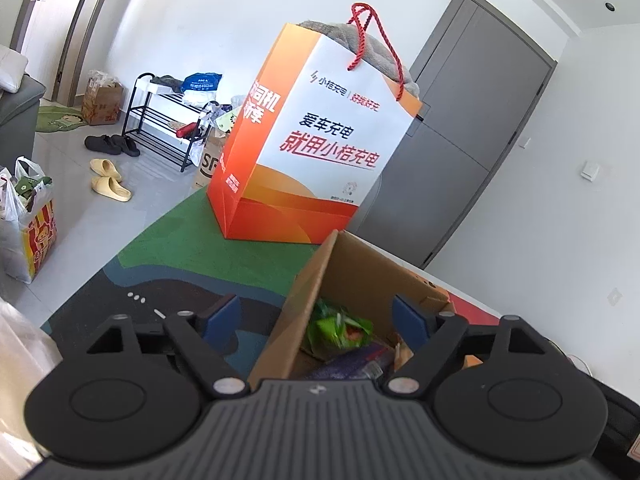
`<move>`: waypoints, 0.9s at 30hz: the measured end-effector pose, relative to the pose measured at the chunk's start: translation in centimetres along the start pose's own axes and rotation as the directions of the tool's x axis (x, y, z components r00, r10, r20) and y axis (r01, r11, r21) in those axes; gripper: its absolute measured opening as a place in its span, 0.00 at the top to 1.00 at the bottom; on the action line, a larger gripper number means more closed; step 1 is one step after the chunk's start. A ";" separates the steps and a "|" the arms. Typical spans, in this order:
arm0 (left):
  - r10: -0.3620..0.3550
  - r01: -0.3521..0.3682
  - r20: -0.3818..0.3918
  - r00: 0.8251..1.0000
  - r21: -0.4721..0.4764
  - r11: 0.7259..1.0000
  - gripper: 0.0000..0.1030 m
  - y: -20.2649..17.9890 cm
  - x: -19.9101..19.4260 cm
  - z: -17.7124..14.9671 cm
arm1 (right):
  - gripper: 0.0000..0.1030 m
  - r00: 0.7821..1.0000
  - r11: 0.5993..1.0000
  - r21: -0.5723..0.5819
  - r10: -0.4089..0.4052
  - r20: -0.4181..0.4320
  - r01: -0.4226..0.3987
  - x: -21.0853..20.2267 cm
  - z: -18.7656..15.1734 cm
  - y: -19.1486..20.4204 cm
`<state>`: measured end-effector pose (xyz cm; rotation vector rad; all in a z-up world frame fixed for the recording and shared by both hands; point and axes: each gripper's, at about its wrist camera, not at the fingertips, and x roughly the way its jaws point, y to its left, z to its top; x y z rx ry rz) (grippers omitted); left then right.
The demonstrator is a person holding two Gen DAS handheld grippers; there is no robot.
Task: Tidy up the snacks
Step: 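Lower both green packets into the box and open both tools, then move both tools back to the snack pile on the table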
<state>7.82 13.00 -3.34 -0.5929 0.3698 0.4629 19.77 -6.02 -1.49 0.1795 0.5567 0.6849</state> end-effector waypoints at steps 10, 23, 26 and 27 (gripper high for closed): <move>-0.020 0.021 -0.011 1.000 0.083 0.996 0.11 -3.2 -0.6 -1.5 | 0.24 0.994 0.994 0.056 -0.101 0.046 0.099 -4.0 -0.1 -4.1; -0.056 0.061 -0.028 0.998 0.211 0.976 0.06 -8.2 -0.7 -3.7 | 0.17 0.976 0.969 0.158 -0.202 0.078 0.188 -7.1 -0.6 -9.9; -0.074 0.081 -0.040 0.996 0.234 0.969 0.06 -9.5 -0.6 -4.3 | 0.17 0.973 0.964 0.177 -0.216 0.078 0.199 -7.4 -0.8 -11.0; -0.080 0.087 -0.041 0.996 0.241 0.966 0.06 -10.0 -0.5 -4.5 | 0.17 0.972 0.962 0.184 -0.220 0.080 0.203 -7.5 -0.9 -11.4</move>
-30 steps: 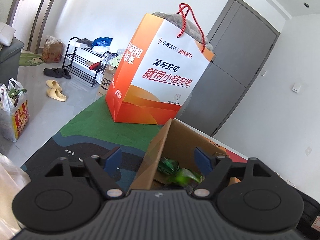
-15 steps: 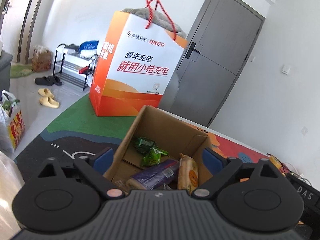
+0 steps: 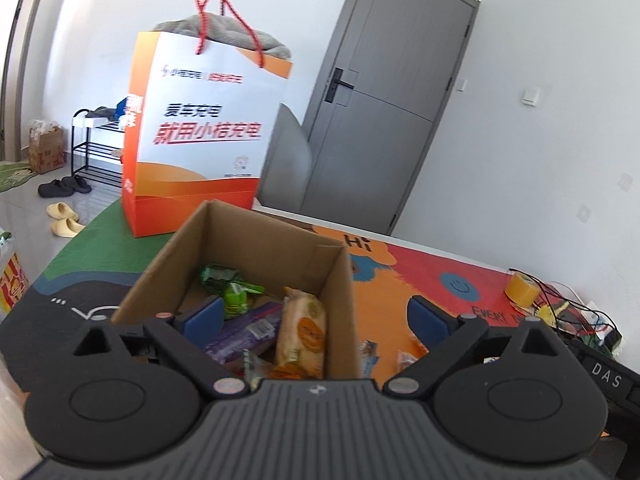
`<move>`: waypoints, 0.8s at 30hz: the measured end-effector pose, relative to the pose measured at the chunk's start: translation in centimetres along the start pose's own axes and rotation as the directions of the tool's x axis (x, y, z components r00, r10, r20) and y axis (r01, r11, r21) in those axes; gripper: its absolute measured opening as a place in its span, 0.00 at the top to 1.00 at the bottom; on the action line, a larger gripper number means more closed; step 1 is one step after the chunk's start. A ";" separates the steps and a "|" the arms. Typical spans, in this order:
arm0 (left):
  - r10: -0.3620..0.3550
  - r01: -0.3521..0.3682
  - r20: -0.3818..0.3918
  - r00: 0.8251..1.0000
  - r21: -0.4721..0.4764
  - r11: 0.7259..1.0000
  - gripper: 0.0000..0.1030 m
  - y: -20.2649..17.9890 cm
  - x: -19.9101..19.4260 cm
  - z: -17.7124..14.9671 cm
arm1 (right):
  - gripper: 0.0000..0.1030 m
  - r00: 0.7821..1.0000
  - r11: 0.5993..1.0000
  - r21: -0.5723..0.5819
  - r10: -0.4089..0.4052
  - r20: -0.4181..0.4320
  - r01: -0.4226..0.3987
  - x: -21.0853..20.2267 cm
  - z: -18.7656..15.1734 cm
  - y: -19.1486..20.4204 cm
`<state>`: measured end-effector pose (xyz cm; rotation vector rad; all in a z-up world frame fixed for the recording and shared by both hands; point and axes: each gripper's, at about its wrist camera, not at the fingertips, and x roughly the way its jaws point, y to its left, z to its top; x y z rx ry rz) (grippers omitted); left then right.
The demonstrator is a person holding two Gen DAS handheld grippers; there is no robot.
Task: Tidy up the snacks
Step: 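Move both tools back to the snack pile on the table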
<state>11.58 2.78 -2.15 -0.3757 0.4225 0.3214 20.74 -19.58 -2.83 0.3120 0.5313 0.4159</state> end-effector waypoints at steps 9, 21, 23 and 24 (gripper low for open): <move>-0.071 0.073 -0.026 0.997 0.083 0.994 0.06 -4.6 1.6 -1.1 | 0.18 0.999 0.997 0.063 -0.050 0.009 0.050 0.0 -0.2 -4.0; -0.101 0.114 -0.107 0.989 0.115 0.987 0.08 -8.6 5.5 -3.1 | 0.28 0.996 0.987 0.134 -0.081 -0.037 0.085 2.2 -0.9 -8.0; -0.098 0.112 -0.116 0.988 0.115 0.987 0.08 -9.1 6.1 -3.4 | 0.29 0.995 0.985 0.148 -0.085 -0.046 0.091 2.5 -0.9 -8.8; -0.092 0.105 -0.116 0.989 0.116 0.988 0.08 -9.3 6.5 -3.5 | 0.30 0.995 0.983 0.155 -0.088 -0.049 0.095 2.6 -1.0 -9.1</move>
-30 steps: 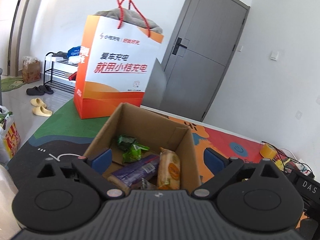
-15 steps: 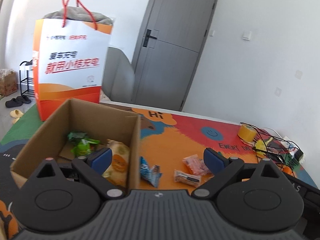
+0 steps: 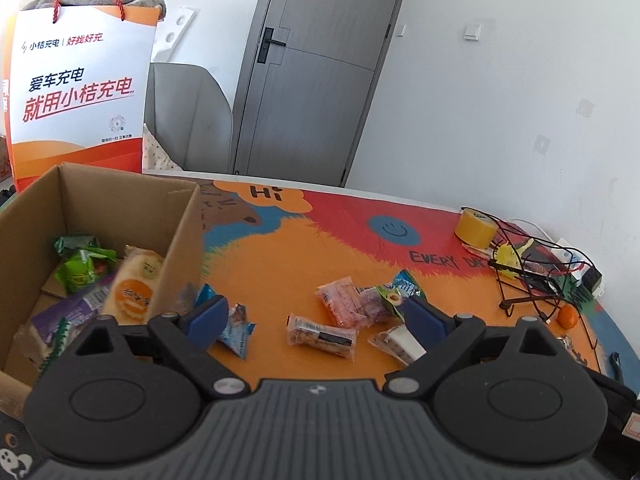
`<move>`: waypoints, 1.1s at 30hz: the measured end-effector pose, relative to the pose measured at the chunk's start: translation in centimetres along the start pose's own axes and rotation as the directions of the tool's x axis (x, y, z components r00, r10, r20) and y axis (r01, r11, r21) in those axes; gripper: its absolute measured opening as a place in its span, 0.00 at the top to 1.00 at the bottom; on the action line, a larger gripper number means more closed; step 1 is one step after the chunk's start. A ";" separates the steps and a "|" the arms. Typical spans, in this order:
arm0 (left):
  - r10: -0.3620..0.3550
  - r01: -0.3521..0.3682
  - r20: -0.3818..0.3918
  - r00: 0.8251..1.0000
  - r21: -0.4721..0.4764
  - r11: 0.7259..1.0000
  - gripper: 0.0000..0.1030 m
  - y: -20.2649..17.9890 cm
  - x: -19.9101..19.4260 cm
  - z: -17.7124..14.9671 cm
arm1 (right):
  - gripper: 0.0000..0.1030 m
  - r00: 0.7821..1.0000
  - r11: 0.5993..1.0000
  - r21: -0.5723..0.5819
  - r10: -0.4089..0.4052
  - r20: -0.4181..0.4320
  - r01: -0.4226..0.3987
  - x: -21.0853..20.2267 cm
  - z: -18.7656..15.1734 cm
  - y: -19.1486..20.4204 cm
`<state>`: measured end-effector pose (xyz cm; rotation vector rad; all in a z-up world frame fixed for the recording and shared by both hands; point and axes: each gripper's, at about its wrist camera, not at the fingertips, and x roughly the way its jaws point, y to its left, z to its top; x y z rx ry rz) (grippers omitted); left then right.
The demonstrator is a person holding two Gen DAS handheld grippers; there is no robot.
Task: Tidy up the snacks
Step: 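Move both tools back to the snack pile on the table, then grasp the clear wrapped bar with the left tool while the right grasps the white cake packet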
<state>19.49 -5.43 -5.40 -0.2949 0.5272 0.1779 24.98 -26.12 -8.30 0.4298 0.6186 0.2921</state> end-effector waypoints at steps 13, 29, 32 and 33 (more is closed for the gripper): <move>0.052 -0.054 0.031 0.998 0.073 0.996 0.10 -3.0 1.8 -0.3 | 0.35 0.999 0.998 0.065 -0.007 -0.038 0.009 2.3 0.2 -2.3; 0.033 -0.024 -0.108 0.994 0.082 0.996 0.23 -3.2 7.6 -1.5 | 0.37 0.998 0.994 0.110 0.021 -0.061 -0.014 4.1 0.8 -3.1; 0.056 -0.046 -0.120 0.991 0.084 0.995 0.23 -2.9 8.5 -1.7 | 0.37 0.998 0.994 0.105 0.022 -0.056 -0.016 4.2 0.8 -3.1; 0.066 -0.055 -0.120 0.991 0.094 0.994 0.23 -2.9 8.8 -1.8 | 0.37 0.998 0.994 0.104 0.022 -0.054 -0.016 4.3 0.8 -3.0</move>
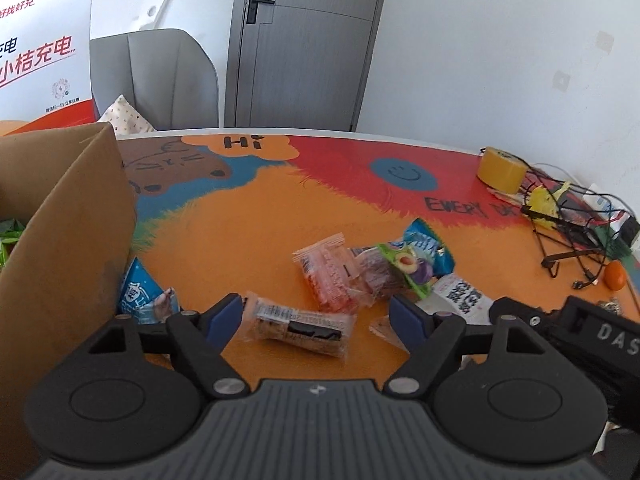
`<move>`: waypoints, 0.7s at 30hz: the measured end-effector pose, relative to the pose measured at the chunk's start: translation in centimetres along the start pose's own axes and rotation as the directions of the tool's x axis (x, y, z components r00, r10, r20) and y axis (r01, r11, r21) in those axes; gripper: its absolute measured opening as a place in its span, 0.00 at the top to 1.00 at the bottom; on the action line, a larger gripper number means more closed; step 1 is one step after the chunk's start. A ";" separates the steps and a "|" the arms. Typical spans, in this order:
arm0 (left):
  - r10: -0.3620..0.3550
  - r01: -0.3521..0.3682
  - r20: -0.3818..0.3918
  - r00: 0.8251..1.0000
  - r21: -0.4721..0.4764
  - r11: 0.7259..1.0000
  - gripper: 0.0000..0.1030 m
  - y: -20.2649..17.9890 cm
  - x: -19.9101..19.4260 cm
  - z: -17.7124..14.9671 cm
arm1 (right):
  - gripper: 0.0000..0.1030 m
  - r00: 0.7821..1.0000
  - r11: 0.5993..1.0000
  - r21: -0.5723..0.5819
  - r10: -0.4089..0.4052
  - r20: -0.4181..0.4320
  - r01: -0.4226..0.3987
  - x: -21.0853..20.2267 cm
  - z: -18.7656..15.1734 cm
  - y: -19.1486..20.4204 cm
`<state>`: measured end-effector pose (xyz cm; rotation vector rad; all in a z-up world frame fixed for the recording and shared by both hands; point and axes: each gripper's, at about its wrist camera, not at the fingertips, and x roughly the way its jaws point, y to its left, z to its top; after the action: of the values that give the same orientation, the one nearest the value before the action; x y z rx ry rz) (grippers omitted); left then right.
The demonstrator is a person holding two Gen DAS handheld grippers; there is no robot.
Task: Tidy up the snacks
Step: 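Grasp the clear wrapped bar with the left tool while the right grasps the white cake packet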
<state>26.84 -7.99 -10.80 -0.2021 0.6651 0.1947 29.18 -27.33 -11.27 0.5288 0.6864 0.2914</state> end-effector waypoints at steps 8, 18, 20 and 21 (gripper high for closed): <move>0.030 -0.029 -0.013 0.999 0.026 0.999 0.35 0.2 1.3 -0.8 | 0.36 1.000 1.000 -0.027 -0.006 -0.004 0.006 1.0 -0.1 1.2; -0.013 0.012 -0.011 1.000 -0.015 1.000 0.84 1.4 0.6 -0.2 | 0.47 0.999 0.994 -0.104 -0.034 -0.004 0.033 2.7 -0.6 3.5; -0.023 0.023 -0.007 1.000 -0.019 1.000 0.85 1.5 0.2 -0.2 | 0.61 0.999 0.992 -0.120 -0.042 0.003 0.042 2.7 -0.8 3.6; -0.028 0.028 -0.004 1.000 -0.020 0.999 0.85 1.5 0.1 -0.2 | 0.70 1.000 0.995 -0.100 -0.014 -0.006 0.013 2.6 -0.7 3.4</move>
<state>26.41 -6.61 -11.16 -0.2305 0.6641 0.1737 30.38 -23.15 -11.26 0.4274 0.6780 0.3137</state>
